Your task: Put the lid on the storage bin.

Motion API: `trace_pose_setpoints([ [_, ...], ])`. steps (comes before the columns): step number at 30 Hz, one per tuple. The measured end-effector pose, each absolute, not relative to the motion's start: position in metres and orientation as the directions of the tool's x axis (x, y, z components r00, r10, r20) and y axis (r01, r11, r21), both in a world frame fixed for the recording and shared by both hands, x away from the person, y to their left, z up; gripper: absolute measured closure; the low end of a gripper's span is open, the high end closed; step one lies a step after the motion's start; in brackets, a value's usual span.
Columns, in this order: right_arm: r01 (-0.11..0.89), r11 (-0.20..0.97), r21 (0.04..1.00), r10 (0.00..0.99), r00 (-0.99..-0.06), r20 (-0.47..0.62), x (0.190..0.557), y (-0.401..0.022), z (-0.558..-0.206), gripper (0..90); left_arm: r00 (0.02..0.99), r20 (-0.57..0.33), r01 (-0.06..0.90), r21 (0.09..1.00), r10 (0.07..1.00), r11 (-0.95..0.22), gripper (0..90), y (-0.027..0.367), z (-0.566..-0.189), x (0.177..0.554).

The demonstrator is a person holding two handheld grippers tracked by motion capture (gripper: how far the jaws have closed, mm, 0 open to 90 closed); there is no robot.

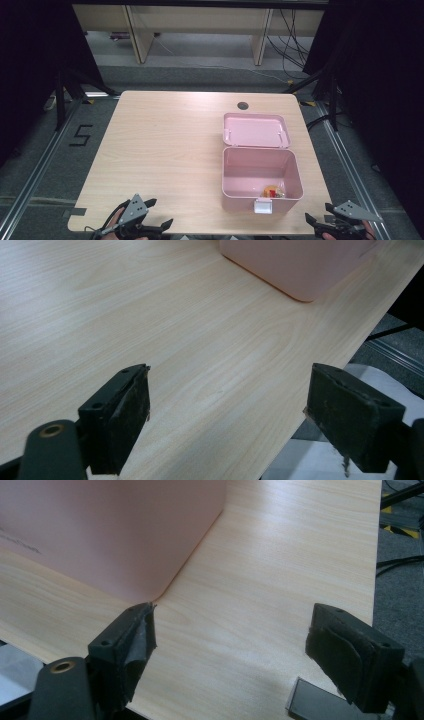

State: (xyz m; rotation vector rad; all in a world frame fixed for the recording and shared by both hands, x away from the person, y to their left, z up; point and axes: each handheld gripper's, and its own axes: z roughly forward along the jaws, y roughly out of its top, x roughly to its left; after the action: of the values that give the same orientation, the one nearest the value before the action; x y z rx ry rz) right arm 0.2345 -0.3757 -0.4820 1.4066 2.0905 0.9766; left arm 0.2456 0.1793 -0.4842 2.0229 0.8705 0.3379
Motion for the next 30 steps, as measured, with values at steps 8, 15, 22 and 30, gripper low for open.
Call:
trace_pose_setpoints([
  [8,0.618,0.241,0.748,0.924,-0.383,0.018,0.236,-0.377,-0.484,20.4,0.699,-0.120,0.471,0.819,0.705,-0.327,16.8,0.175,-0.485,0.248],
  [15,0.619,0.239,0.748,0.924,-0.381,0.020,0.236,-0.377,-0.484,21.8,0.693,-0.166,0.485,0.827,0.701,-0.285,18.2,0.169,-0.481,0.255],
  [22,0.634,0.221,0.741,0.930,-0.367,0.037,0.235,-0.375,-0.484,21.8,0.691,-0.152,0.482,0.826,0.706,-0.293,18.3,0.162,-0.477,0.271],
  [30,0.616,0.240,0.750,0.926,-0.377,0.013,0.237,-0.379,-0.484,21.9,0.707,-0.156,0.478,0.825,0.690,-0.303,19.2,0.149,-0.468,0.288],
])
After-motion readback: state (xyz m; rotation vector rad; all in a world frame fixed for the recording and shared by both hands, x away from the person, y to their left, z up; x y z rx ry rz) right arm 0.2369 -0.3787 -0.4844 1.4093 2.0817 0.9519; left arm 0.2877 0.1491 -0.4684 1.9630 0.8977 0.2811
